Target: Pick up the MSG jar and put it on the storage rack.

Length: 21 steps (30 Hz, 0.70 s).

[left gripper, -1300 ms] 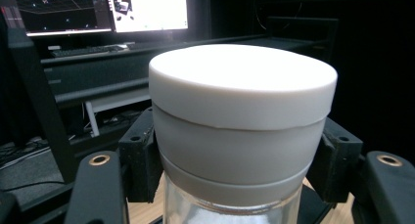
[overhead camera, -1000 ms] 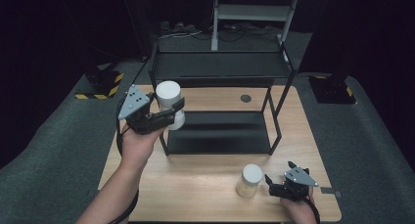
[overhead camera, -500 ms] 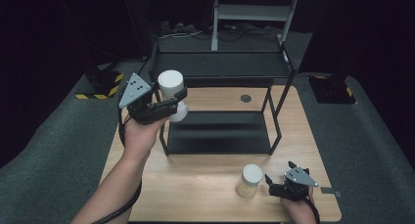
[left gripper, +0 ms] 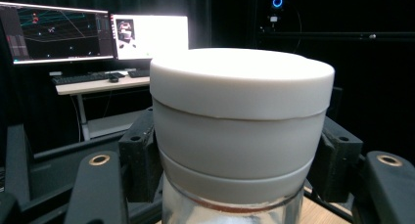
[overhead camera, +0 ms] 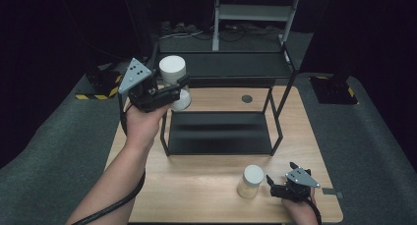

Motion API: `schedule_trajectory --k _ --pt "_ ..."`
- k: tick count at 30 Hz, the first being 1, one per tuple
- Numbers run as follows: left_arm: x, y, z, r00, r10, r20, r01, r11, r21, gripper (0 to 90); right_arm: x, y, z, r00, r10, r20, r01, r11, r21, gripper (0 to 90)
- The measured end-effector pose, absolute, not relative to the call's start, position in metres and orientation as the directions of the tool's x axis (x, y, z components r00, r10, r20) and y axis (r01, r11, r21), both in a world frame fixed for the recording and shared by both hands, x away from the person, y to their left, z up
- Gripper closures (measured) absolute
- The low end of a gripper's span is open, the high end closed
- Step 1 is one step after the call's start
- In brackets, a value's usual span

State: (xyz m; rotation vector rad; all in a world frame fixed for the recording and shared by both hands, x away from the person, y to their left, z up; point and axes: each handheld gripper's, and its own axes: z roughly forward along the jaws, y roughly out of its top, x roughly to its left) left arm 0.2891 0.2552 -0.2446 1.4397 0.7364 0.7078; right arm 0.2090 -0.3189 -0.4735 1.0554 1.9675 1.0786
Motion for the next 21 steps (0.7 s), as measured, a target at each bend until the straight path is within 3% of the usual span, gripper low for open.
schedule_trajectory --k 21 --pt "0.309 0.245 -0.223 0.576 0.816 -0.041 -0.009 0.057 0.998 34.3 0.210 -0.320 -0.473 -0.470 0.870 -0.149 0.338 0.333 0.880 0.2"
